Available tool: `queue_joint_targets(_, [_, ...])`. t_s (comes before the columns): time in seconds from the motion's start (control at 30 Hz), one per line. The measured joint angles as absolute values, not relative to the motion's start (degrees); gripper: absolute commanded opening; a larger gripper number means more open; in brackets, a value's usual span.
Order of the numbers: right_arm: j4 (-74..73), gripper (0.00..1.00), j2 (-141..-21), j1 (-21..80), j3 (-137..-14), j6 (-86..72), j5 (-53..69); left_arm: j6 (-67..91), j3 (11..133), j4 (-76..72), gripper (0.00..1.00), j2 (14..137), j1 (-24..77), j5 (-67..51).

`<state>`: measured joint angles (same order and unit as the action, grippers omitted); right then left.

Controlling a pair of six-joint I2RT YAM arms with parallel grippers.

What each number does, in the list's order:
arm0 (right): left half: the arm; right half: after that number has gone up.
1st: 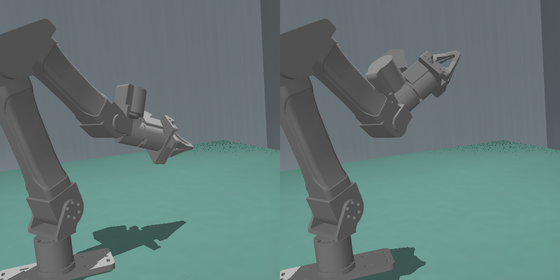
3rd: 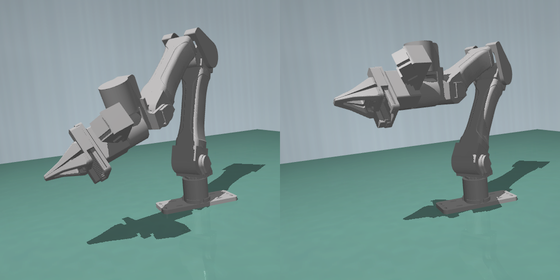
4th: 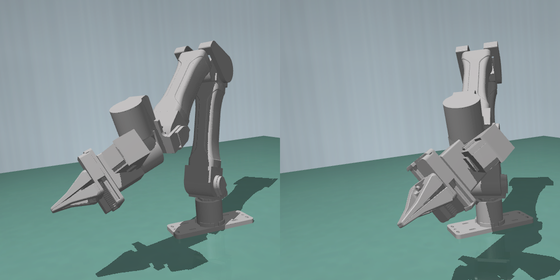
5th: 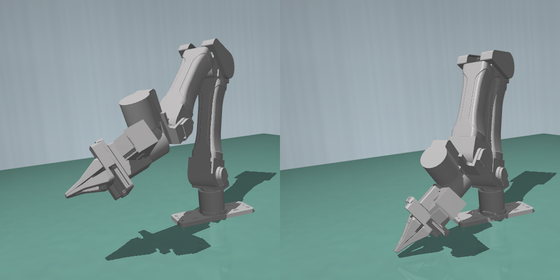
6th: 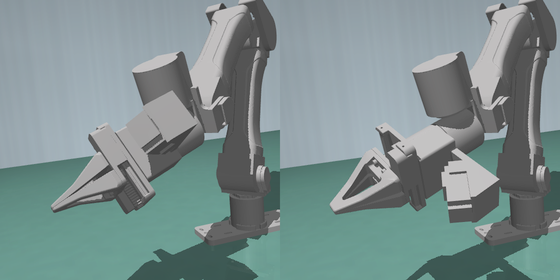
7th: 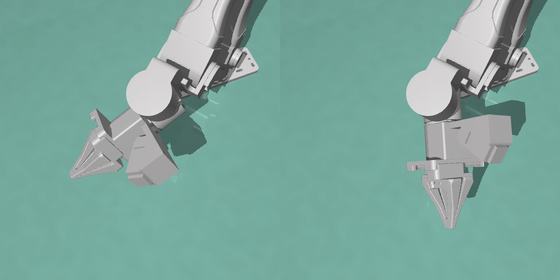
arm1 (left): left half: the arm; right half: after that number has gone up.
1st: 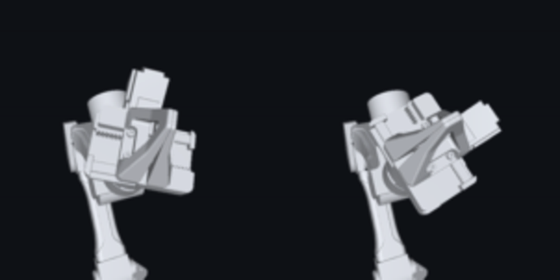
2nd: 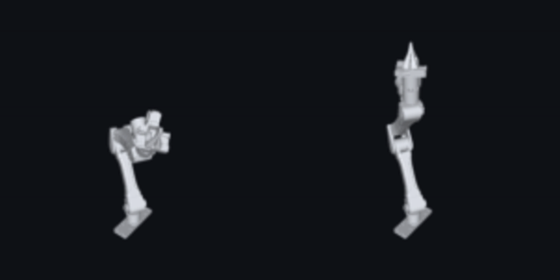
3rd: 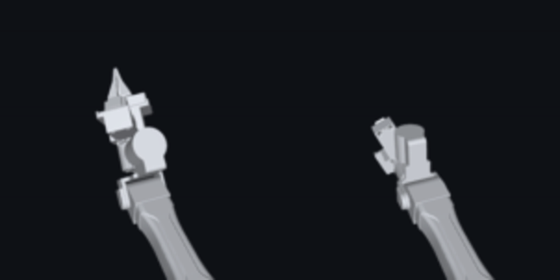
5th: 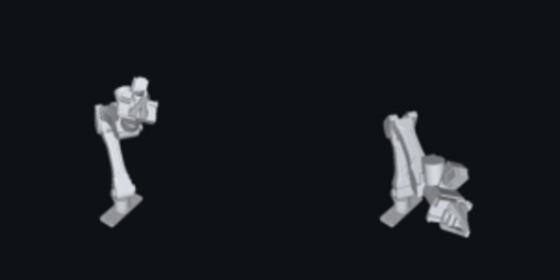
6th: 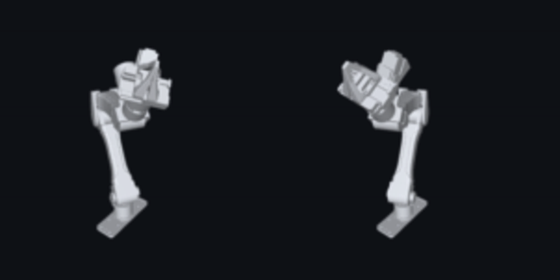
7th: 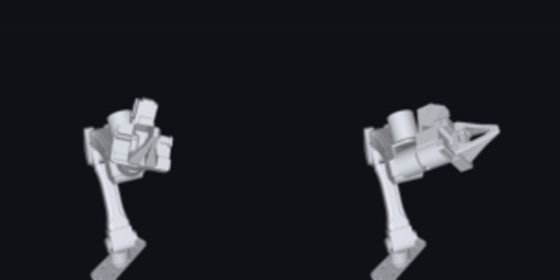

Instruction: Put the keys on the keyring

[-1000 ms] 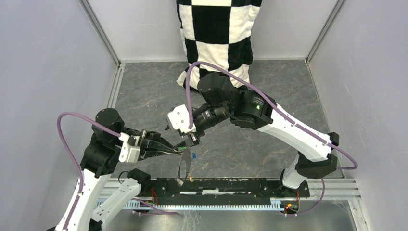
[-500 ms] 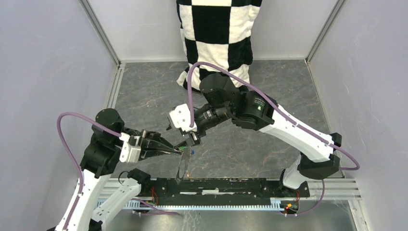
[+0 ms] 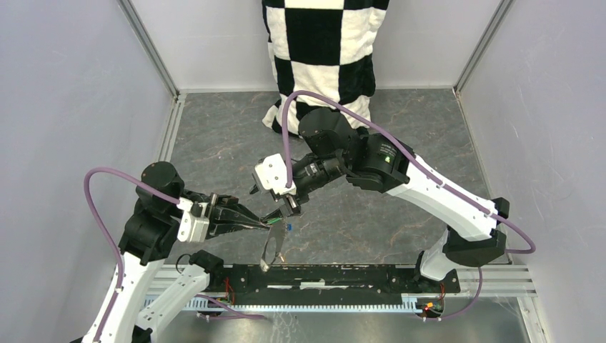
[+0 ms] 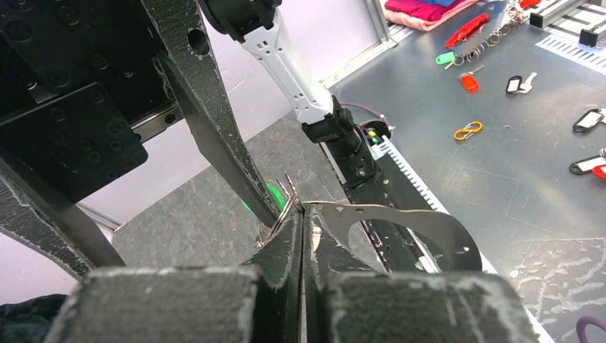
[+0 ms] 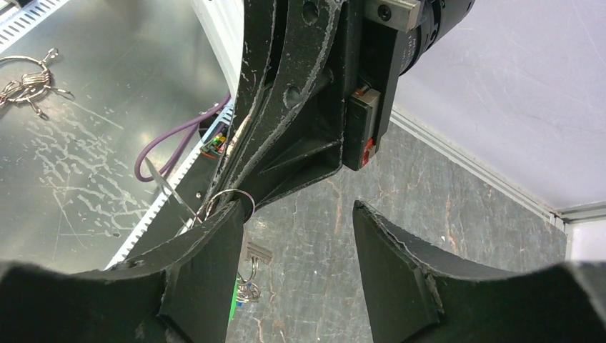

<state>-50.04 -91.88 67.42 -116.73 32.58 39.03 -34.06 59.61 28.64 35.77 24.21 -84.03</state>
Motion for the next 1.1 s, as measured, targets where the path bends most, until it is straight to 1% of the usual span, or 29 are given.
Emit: queue_joint_targets(1.1, [-52.42,0.64,-90.54,66.61,-116.88,33.91,39.05,-34.09,59.61,28.62,0.02,35.83,24.21,-83.02])
